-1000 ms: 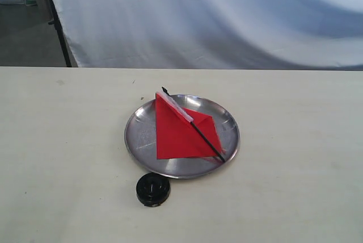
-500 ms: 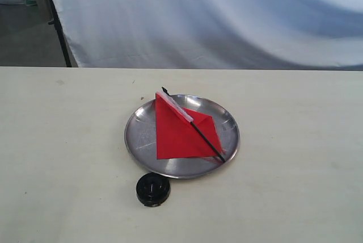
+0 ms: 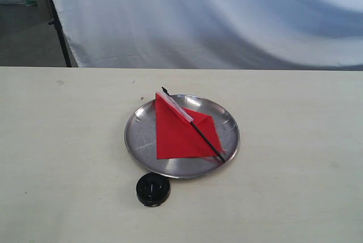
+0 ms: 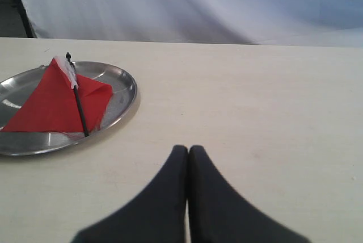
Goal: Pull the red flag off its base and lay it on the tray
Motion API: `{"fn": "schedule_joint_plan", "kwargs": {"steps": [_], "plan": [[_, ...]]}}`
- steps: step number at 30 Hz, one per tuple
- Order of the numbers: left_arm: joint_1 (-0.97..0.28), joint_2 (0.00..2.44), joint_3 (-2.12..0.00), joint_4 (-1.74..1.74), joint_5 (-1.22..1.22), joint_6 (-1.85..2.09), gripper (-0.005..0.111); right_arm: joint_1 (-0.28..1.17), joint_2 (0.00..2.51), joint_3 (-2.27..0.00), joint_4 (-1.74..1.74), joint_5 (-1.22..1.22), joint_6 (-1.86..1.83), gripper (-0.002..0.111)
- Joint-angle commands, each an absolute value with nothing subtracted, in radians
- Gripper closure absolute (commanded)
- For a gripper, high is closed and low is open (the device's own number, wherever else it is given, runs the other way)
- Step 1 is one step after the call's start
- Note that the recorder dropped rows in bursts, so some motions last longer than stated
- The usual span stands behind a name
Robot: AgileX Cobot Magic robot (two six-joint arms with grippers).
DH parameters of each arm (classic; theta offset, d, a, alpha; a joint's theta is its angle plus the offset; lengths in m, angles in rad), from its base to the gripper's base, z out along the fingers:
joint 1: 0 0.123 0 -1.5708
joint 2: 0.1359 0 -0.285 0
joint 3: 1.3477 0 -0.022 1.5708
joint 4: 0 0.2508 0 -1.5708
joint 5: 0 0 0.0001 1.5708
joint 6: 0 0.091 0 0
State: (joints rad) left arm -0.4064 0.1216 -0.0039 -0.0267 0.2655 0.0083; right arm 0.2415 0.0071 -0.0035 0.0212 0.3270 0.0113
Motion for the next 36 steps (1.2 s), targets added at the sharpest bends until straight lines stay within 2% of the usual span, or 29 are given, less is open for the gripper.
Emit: {"fn": "schedule_joint_plan", "kwargs": {"steps": [1, 13, 21, 26, 36], "plan": [[-0.412, 0.115, 0.0, -0.038, 0.265, 0.008, 0.107, 0.243, 0.0, 0.0, 0.024, 0.32, 0.014, 0.109], [-0.412, 0.112, 0.0, -0.032, 0.268, 0.008, 0.107, 0.243, 0.0, 0.0, 0.024, 0.32, 0.014, 0.109], [-0.384, 0.0, 0.0, -0.038, 0.324, -0.007, 0.107, 0.243, 0.0, 0.0, 0.024, 0.32, 0.014, 0.109], [-0.308, 0.0, 0.0, -0.038, 0.33, -0.007, 0.107, 0.246, 0.0, 0.0, 0.024, 0.32, 0.014, 0.109], [-0.065, 0.0, 0.0, -0.038, 0.33, -0.007, 0.107, 0.246, 0.0, 0.0, 0.024, 0.32, 0.014, 0.109]]}}
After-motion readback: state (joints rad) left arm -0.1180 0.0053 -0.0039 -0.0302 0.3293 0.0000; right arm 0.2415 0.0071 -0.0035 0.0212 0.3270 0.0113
